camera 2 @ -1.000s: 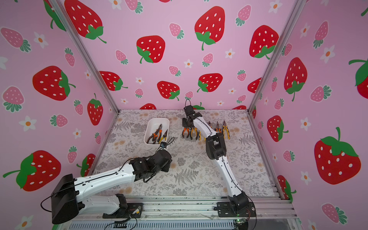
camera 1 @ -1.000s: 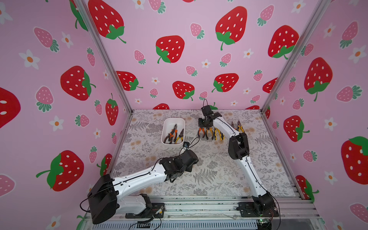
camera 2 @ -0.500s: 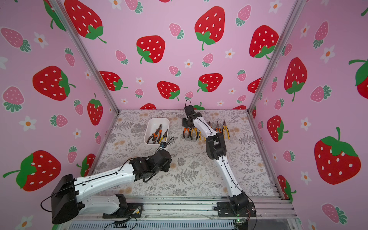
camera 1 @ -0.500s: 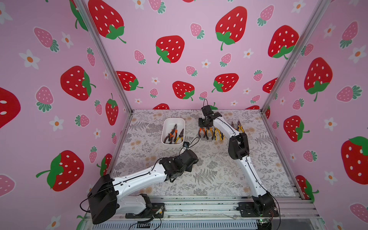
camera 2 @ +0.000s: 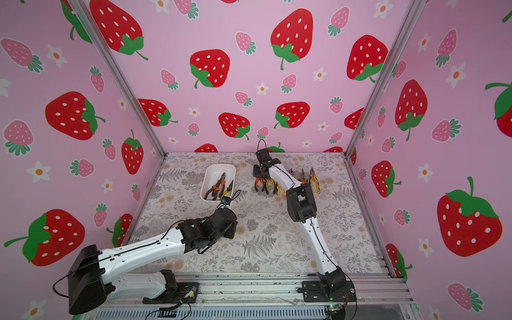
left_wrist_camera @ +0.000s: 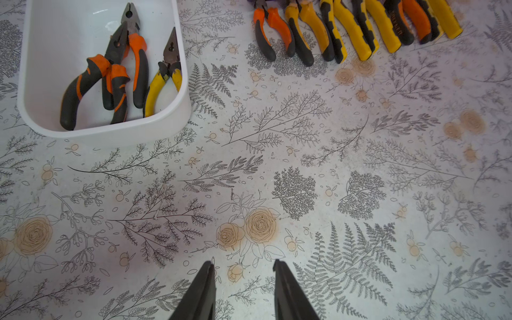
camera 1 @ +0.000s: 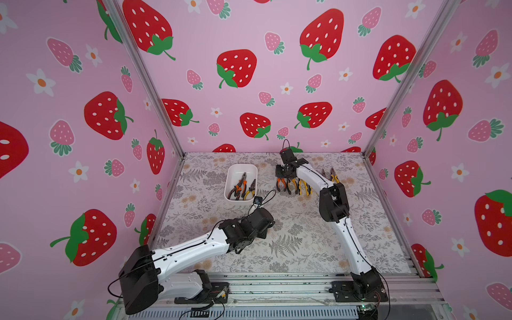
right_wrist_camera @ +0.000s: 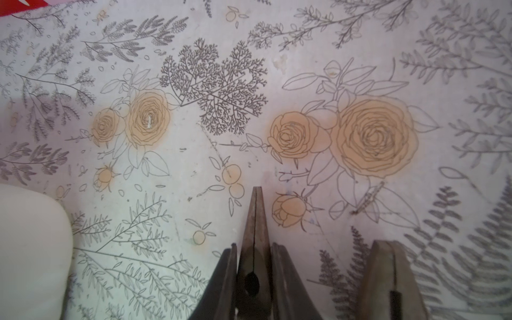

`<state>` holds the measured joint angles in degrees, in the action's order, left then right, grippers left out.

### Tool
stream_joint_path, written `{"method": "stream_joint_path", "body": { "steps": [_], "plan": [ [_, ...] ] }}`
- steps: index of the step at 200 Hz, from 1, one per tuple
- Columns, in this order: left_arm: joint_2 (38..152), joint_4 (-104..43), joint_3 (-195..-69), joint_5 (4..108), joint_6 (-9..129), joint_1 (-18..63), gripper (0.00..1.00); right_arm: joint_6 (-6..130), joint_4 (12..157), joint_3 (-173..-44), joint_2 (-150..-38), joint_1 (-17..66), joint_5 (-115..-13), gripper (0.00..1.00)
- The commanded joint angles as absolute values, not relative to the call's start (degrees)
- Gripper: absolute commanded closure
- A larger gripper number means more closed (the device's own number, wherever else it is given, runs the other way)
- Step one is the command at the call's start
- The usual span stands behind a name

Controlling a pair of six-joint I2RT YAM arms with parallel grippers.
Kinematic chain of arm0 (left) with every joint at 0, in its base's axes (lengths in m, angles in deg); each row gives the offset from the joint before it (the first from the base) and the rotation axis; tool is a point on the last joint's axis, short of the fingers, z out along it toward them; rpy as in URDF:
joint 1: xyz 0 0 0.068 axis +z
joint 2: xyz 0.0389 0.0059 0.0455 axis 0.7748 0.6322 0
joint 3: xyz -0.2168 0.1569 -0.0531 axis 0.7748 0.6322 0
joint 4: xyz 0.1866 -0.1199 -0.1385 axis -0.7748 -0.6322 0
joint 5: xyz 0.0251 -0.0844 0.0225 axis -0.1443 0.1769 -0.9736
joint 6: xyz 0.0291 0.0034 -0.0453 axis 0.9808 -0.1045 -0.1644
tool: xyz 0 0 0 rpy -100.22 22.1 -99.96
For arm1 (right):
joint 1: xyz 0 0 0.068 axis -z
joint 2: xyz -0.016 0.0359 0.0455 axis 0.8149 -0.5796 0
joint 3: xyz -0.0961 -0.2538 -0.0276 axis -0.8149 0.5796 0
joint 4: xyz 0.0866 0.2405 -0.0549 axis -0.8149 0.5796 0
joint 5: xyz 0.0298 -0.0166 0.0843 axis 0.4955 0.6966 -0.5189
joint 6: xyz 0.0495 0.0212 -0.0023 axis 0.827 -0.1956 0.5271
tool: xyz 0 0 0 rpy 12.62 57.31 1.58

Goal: Take the pliers out of the storage box
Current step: Place the pliers at the center of the board.

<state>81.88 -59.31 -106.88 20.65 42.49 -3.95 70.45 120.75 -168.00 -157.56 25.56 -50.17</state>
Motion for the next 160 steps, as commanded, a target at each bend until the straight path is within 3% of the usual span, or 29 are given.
{"method": "stream_joint_path", "body": {
  "steps": [1,99,129,160],
  "plan": [
    [80.80,-59.59,-107.77,20.83,42.45,-3.70,0.63,72.84,123.54,-164.20,-155.92,23.83,-49.90,0.77],
    [77.96,-60.22,-106.10,21.00,41.44,-3.70,0.63,74.03,123.57,-162.55,-153.82,23.46,-45.79,0.76],
    [78.15,-60.45,-106.02,20.74,41.39,-3.70,0.61,71.85,123.53,-163.43,-153.83,23.46,-46.00,0.64],
    [78.92,-62.49,-107.49,20.24,42.00,-3.01,0.59,68.26,122.15,-165.58,-151.11,23.68,-46.81,0.62]
  ]
}}
